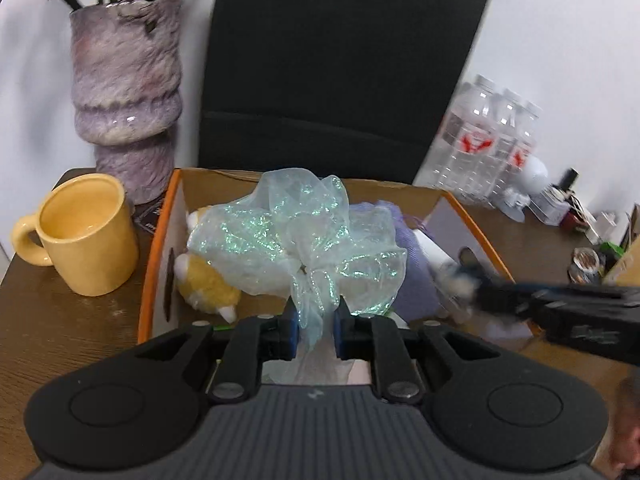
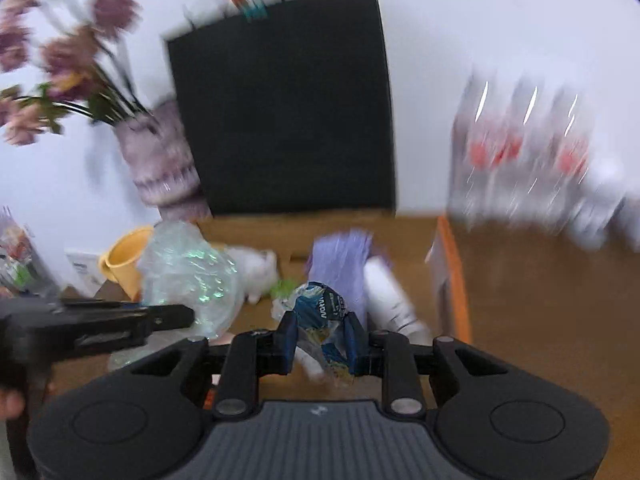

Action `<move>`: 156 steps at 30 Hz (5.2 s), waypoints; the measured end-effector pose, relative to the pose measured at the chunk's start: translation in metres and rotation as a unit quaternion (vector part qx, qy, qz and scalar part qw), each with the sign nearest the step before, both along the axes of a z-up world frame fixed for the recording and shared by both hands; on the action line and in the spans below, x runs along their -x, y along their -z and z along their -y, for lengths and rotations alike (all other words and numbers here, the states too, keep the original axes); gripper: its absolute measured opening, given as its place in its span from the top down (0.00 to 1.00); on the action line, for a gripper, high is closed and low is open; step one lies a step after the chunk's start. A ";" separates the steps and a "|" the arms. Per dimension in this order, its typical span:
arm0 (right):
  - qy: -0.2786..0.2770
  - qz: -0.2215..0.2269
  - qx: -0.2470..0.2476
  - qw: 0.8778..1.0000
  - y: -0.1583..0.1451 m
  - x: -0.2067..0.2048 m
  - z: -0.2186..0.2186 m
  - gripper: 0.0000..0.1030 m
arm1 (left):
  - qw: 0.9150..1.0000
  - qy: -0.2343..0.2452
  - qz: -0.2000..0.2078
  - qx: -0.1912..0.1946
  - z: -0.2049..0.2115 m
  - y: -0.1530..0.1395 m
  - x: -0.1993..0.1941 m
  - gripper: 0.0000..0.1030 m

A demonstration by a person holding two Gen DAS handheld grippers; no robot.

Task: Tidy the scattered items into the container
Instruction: 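Lower the plastic bag and wrapped soap into the box and open both tools, then withdraw both tools from the box back over the table items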

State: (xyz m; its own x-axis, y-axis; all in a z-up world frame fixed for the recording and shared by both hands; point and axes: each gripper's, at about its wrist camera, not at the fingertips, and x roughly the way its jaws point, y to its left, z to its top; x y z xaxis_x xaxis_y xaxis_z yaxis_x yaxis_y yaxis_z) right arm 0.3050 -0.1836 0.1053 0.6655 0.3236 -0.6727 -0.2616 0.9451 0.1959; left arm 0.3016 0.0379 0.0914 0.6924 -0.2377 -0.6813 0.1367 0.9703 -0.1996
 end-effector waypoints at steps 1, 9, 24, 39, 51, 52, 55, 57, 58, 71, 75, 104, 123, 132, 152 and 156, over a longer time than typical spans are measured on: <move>0.001 -0.022 -0.007 1.000 0.009 -0.014 0.001 0.78 | 1.000 0.000 0.005 -0.004 -0.001 -0.002 -0.002 0.84; -0.007 -0.113 0.006 0.994 0.052 -0.050 -0.002 0.77 | 0.997 0.035 -0.054 -0.049 0.015 0.026 -0.031 0.71; -0.013 -0.152 -0.005 0.988 0.057 -0.048 -0.006 0.19 | 0.994 0.006 -0.074 -0.084 0.013 0.017 -0.031 0.00; 0.056 -0.220 0.040 0.973 0.033 -0.056 0.001 0.02 | 0.991 0.027 -0.109 -0.076 0.023 -0.002 -0.023 0.00; 0.047 -0.238 0.053 0.969 0.034 -0.053 0.000 0.02 | 0.988 0.029 -0.143 -0.050 0.015 -0.003 -0.026 0.00; 0.046 -0.237 0.058 0.969 0.034 -0.053 -0.001 0.02 | 0.988 0.030 -0.144 -0.054 0.017 -0.004 -0.025 0.00; 0.042 -0.234 0.076 0.968 0.033 -0.051 -0.006 0.02 | 0.986 0.033 -0.149 -0.067 0.020 -0.004 -0.023 0.00; 0.037 -0.232 0.087 0.968 0.032 -0.049 -0.009 0.02 | 0.985 0.043 -0.155 -0.070 0.022 -0.005 -0.022 0.00; 0.033 -0.230 0.091 0.968 0.031 -0.048 -0.010 0.02 | 0.984 0.050 -0.158 -0.068 0.022 -0.005 -0.021 0.00; 0.017 -0.222 0.097 0.970 0.020 -0.039 -0.011 0.03 | 0.977 0.013 -0.170 -0.130 0.026 0.001 -0.017 0.00; 0.015 -0.218 0.088 0.972 0.014 -0.031 -0.010 0.03 | 0.978 0.007 -0.164 -0.133 0.028 -0.002 -0.014 0.00; -0.005 -0.173 0.070 0.982 -0.033 0.162 0.014 0.02 | 0.988 -0.002 -0.082 -0.127 0.045 -0.045 0.190 0.00; 0.085 0.076 -0.032 0.993 0.093 0.279 0.047 0.00 | 0.990 -0.080 0.106 -0.041 0.008 0.079 0.302 0.00; 0.060 0.080 0.048 0.994 0.112 0.285 0.022 0.00 | 0.992 -0.064 0.069 -0.079 0.020 0.100 0.294 0.00; 0.039 0.051 0.078 0.995 0.121 0.280 0.008 0.00 | 0.992 -0.055 0.046 -0.106 0.027 0.106 0.292 0.00; 0.039 0.051 0.077 0.995 0.121 0.279 0.007 0.00 | 0.991 -0.063 0.046 -0.105 0.028 0.106 0.292 0.00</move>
State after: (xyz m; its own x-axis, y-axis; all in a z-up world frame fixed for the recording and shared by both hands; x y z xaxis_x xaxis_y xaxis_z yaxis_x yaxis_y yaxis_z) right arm 0.0256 -0.1910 -0.0154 0.7519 0.1663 -0.6379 -0.1976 0.9800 0.0225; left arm 0.0097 0.0095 -0.0143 0.7686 -0.0044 -0.6398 0.0192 0.9997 0.0163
